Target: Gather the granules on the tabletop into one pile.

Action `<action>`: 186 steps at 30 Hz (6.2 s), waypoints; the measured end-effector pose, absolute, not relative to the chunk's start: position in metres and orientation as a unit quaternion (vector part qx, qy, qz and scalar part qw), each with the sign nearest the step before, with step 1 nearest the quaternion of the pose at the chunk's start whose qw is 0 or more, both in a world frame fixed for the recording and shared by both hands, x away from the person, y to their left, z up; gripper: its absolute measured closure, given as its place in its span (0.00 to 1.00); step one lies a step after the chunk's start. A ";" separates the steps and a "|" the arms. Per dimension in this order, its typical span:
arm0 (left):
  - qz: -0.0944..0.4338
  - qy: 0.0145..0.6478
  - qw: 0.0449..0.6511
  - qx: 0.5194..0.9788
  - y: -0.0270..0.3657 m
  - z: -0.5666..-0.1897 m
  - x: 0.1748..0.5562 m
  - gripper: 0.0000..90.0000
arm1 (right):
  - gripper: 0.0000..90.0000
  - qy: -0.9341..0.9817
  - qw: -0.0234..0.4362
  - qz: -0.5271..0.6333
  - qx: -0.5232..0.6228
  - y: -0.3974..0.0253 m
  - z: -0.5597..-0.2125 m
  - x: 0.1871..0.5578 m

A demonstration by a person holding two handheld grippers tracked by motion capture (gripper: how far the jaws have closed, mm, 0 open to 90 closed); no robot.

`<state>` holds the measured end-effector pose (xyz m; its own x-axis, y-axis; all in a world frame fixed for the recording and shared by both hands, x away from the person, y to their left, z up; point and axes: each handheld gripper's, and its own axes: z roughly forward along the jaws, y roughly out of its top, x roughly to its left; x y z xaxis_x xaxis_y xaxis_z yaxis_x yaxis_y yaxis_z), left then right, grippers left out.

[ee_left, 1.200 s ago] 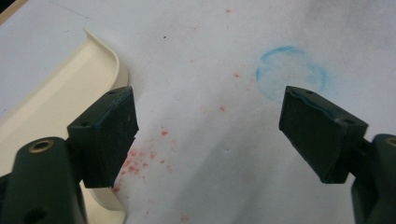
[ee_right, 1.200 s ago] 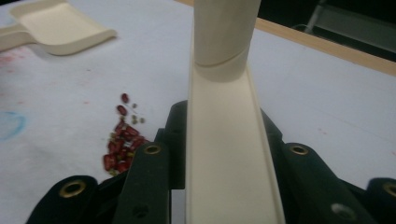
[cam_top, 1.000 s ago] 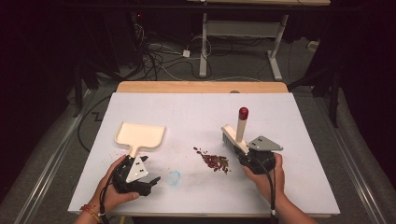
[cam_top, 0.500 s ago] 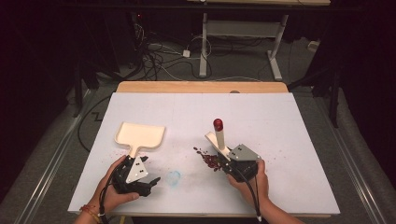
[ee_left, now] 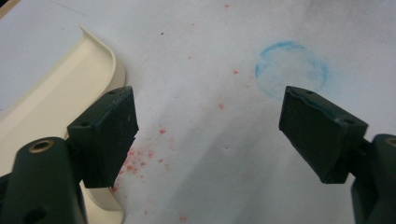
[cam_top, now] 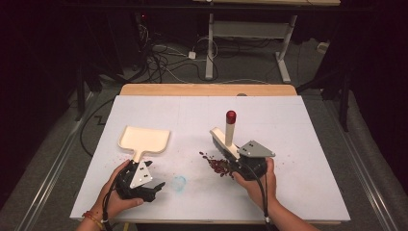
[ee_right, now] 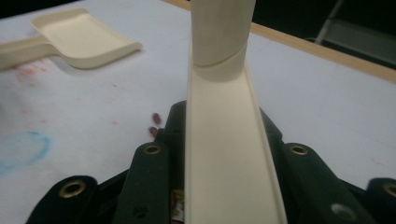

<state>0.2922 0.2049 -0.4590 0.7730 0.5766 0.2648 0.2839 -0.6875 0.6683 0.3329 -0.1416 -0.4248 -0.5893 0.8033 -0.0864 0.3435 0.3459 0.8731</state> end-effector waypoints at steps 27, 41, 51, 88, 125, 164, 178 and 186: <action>0.208 0.242 0.302 0.898 0.204 -0.465 0.292 0.21 | 0.74 0.891 0.106 0.441 0.024 -0.136 -0.442 0.437; 0.201 0.237 0.294 0.904 0.200 -0.467 0.292 0.21 | 0.75 0.889 0.104 0.445 0.017 -0.179 -0.428 0.427; 0.199 0.233 0.291 0.906 0.198 -0.468 0.293 0.21 | 0.74 0.875 0.121 0.467 0.036 -0.156 -0.425 0.431; 0.198 0.225 0.283 0.911 0.195 -0.467 0.292 0.21 | 0.75 0.901 0.087 0.405 0.132 -0.163 -0.414 0.391; 0.188 0.220 0.275 0.917 0.192 -0.471 0.292 0.21 | 0.75 0.901 0.121 0.385 0.158 -0.160 -0.412 0.385; 0.186 0.206 0.272 0.921 0.189 -0.471 0.295 0.21 | 0.74 0.840 0.224 0.448 0.211 -0.190 -0.446 0.376; 0.188 0.203 0.271 0.922 0.188 -0.470 0.292 0.21 | 0.74 0.851 0.209 0.465 0.127 -0.196 -0.452 0.347; 0.190 0.204 0.270 0.922 0.188 -0.469 0.292 0.21 | 0.74 0.825 0.249 0.460 0.216 -0.197 -0.446 0.335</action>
<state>0.2915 0.1885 -0.4691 0.8448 0.4785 0.2394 0.2732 -0.7705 0.5759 0.3350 -0.1966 -0.4462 -0.7829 0.5850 -0.2119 0.1274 0.4841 0.8657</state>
